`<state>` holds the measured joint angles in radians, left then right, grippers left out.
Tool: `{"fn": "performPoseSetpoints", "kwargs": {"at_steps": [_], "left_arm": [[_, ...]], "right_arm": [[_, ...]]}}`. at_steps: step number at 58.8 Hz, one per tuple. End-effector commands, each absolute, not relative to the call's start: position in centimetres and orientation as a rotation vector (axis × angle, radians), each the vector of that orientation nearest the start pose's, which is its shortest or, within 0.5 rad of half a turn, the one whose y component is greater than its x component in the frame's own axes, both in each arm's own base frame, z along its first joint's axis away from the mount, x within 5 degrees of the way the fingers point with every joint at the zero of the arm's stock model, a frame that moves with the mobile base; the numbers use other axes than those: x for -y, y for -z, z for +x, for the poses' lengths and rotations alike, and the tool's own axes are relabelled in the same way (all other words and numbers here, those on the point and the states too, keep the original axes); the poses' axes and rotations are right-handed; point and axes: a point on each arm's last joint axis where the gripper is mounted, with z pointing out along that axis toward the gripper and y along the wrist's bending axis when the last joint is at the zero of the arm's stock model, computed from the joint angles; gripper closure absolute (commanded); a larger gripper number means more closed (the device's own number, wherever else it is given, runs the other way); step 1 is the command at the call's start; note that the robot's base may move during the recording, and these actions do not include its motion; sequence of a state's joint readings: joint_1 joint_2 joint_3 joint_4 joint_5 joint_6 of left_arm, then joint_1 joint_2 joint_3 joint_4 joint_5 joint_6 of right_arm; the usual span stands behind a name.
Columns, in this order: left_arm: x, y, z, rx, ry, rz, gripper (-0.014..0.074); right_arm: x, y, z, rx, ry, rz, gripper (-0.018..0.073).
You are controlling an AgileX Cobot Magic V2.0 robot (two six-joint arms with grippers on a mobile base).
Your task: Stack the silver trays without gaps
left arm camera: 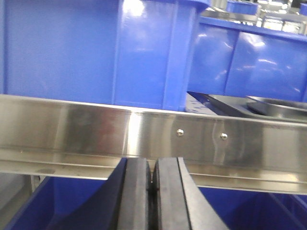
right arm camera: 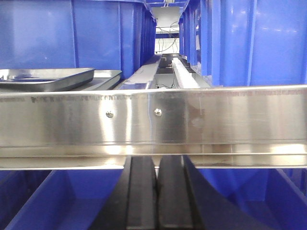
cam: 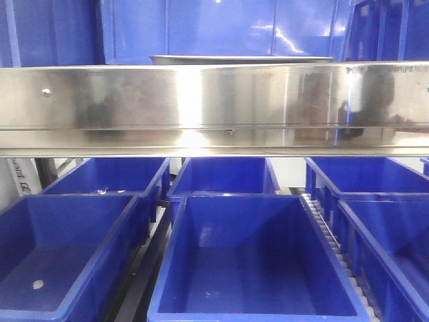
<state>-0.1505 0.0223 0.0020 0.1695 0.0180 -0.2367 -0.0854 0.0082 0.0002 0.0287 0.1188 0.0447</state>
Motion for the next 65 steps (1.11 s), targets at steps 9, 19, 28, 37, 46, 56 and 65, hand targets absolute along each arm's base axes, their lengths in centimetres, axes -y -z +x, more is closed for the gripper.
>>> {"fn": "performPoseSetpoints", "kwargs": {"at_steps": [9, 19, 28, 37, 46, 56, 65], "left_arm": [[0.91, -21.22, 5.70, -1.501, 0.166, 0.083, 0.0602], [0.91, -21.15, 5.71, -1.507, 0.138, 0.109, 0.0602], [0.79, -21.22, 5.72, -1.500, 0.120, 0.094, 0.0602], [0.49, -21.22, 5.75, -1.501, 0.075, 0.059, 0.0602], [0.42, -21.14, 5.76, -1.508, 0.053, 0.061, 0.0602], [0.42, -21.06, 5.77, -1.518, 0.052, 0.064, 0.0602], [0.60, -21.05, 5.75, -1.518, 0.077, 0.087, 0.0602]], "right_arm": [[0.47, -20.37, 5.63, -1.583, 0.010, 0.125, 0.0631], [0.47, -20.37, 5.63, -1.583, 0.010, 0.125, 0.0631], [0.47, -20.37, 5.63, -1.583, 0.010, 0.125, 0.0631], [0.47, -20.37, 5.63, -1.583, 0.010, 0.125, 0.0631], [0.47, -20.37, 5.63, -1.583, 0.010, 0.125, 0.0631], [0.47, -20.37, 5.63, -1.583, 0.010, 0.125, 0.0631], [0.47, -20.37, 5.63, -1.583, 0.010, 0.125, 0.0631]]}}
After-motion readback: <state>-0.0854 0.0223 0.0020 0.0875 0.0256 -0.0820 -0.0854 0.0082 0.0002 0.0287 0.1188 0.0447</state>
